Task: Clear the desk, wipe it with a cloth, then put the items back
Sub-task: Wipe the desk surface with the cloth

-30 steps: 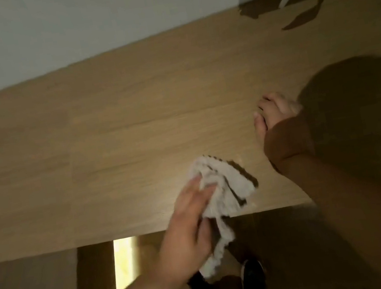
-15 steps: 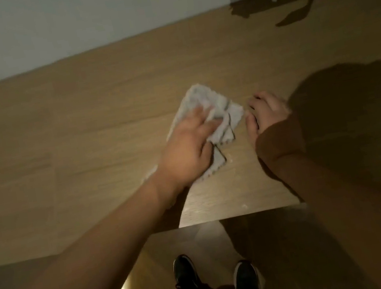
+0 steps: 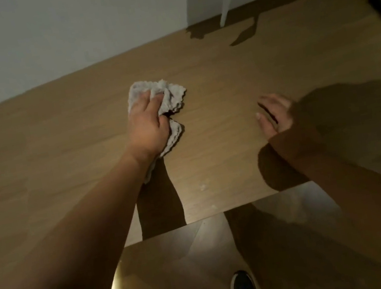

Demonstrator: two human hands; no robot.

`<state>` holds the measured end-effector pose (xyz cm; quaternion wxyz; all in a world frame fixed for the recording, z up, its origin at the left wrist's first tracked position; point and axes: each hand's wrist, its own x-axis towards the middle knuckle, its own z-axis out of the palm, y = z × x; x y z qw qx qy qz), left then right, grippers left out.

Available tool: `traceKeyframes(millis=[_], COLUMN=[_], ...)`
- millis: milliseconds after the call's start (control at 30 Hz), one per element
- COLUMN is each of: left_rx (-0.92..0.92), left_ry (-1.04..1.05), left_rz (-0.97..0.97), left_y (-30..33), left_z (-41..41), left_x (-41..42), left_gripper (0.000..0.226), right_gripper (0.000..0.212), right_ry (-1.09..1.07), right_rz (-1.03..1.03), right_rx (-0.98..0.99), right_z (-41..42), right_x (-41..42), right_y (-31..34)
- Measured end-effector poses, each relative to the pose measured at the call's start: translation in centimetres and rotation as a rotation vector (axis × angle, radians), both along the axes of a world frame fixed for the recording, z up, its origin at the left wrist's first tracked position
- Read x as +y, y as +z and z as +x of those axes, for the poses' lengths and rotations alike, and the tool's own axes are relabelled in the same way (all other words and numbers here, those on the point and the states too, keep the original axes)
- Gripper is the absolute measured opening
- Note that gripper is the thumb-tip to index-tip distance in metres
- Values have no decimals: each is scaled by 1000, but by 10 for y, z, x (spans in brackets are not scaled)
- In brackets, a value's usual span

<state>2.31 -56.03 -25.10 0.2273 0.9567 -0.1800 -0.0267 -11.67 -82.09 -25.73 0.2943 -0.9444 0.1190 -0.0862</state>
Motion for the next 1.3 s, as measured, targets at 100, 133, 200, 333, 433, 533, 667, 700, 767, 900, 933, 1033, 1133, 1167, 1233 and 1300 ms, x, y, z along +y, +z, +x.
traceKeyframes(millis=[100,133,200,333,433,533,667,700,767,900,933,1033,1133,1167,1233,1300], left_rx=[-27,-26,-2,106,176,150,18,21,-8,49,59,138,105,81,26,-4], left_ry=[-22,-37,-128,-491,-704,-281,179,218,154,-224,-344,-735,-536,-331,31,296], left_rz=[56,46,-23,-150,-271,-477,-130,-71,-54,-93,-92,-99,-64,-76,-122,-82], left_y=[-2,0,0,-7,1,17,13,7,1,-5,-5,-3,2,2,-2,-3], left_z=[6,-1,-38,-181,-206,-127,2,14,6,-84,-108,-153,-103,-75,-9,53], left_x=[0,1,-1,-17,-16,-9,-9,-18,-45,-70,-67,-44,-32,-34,-46,-70], left_gripper=[54,52,51,51,55,49,51,53,54,55,53,54,51,52,53,54], right_gripper=[36,34,32,33,32,31,28,26,25,26,26,23,23,23,23,22], right_ry=[35,42,30,-15,4,26,34,35,38,19,22,41,27,23,22,19], right_rz=[-109,-105,-97,-129,-132,-150,-174,-174,-165,-127,-112,-86,-89,-94,-96,-82], right_rx=[45,32,2,50,36,-15,-96,-125,-162,-160,-164,-138,-81,-76,-51,0], right_z=[-10,-10,-6,-3,-6,-5,-4,-3,-1,0,-1,-2,-4,-5,-7,-7], right_x=[-18,-17,-18,-19,-18,-22,-23,-23,-25,-23,-22,-23,-23,-23,-21,-20], right_y=[-9,-12,-17,-20,-17,-23,-29,-30,-34,-32,-30,-24,-18,-17,-15,-15])
